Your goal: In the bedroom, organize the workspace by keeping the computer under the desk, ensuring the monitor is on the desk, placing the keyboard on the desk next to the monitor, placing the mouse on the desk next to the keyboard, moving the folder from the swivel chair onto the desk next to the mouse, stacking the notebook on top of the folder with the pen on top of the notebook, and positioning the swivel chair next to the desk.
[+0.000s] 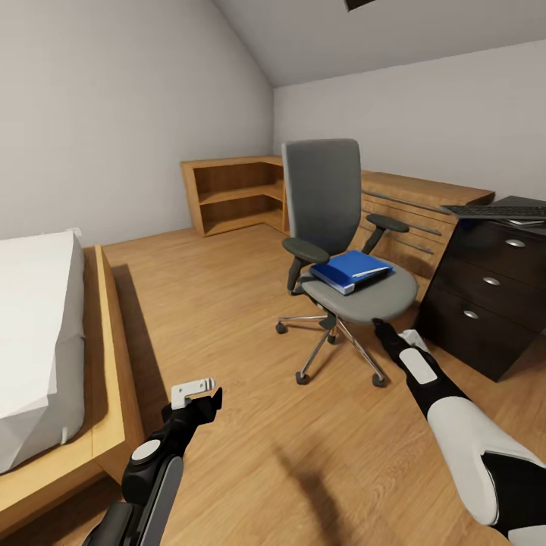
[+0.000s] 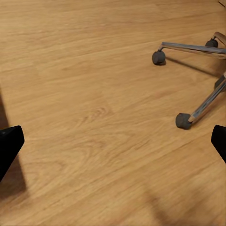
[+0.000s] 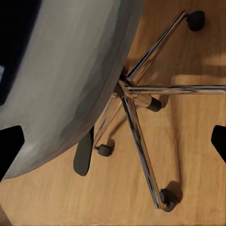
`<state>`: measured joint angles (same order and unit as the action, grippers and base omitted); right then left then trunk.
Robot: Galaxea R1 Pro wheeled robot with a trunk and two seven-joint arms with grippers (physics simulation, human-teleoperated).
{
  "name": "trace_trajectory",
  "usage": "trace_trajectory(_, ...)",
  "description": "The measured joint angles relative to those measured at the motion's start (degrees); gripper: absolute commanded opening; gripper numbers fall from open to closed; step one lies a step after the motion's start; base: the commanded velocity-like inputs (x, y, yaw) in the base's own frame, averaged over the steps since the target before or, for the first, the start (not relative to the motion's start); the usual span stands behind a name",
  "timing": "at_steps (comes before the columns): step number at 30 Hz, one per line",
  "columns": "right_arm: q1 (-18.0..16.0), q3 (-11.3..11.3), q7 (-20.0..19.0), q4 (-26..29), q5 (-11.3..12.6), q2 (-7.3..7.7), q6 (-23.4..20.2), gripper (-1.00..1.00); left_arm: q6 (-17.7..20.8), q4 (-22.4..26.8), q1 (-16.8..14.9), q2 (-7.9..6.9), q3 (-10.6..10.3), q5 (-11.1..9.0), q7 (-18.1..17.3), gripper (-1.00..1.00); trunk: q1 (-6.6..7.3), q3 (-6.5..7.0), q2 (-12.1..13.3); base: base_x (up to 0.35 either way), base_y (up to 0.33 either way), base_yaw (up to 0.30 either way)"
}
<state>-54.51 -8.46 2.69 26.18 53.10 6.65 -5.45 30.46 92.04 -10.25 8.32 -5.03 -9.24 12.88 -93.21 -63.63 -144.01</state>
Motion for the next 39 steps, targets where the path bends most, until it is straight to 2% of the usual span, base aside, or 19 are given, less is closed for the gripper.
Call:
trace_trajectory(5, 0.11, 0.15, -3.8, 0.07, 0.13, 0.11, -3.04, 1.0, -0.05, -0.41, 0.0, 0.02, 0.0, 0.0, -0.02, 1.0, 0.0, 0.0, 0.0, 0.0, 0.0, 0.0)
trace_trajectory(9, 0.13, 0.16, -4.73, 0.08, 0.21, 0.2, -3.72, 1.0, -0.03, -0.56, 0.0, 0.03, -0.36, -0.01, -0.03, 1.0, 0.0, 0.0, 0.0, 0.0, 0.0, 0.0)
trace_trajectory(17, 0.16, 0.15, -5.08, -0.3, 0.33, 0.22, -3.94, 1.0, -0.28, -0.61, 0.0, -0.04, -2.11, 0.05, 0.03, 1.0, 0.03, 0.0, 0.0, 0.118, 0.0, 0.0)
trace_trajectory(23, 0.15, 0.14, -5.11, -0.35, 0.35, 0.23, -3.96, 1.0, -0.25, -0.61, 0.0, -0.05, -2.32, 0.08, 0.05, 1.0, 0.02, 0.0, 0.0, 0.255, 0.0, 0.0)
trace_trajectory(31, 0.19, 0.18, -5.12, -0.43, 0.36, 0.16, -3.96, 1.0, -0.24, -0.64, 0.0, -0.05, -2.37, 0.09, 0.05, 1.0, 0.02, 0.0, 0.0, 0.097, 0.0, 0.0)
trace_trajectory(39, 0.17, 0.01, -5.0, -0.46, 0.08, 0.16, -3.96, 1.0, -0.29, -0.69, 0.01, -0.05, -2.36, 0.09, 0.05, 1.0, 0.03, 0.0, 0.0, 0.303, 0.0, 0.0)
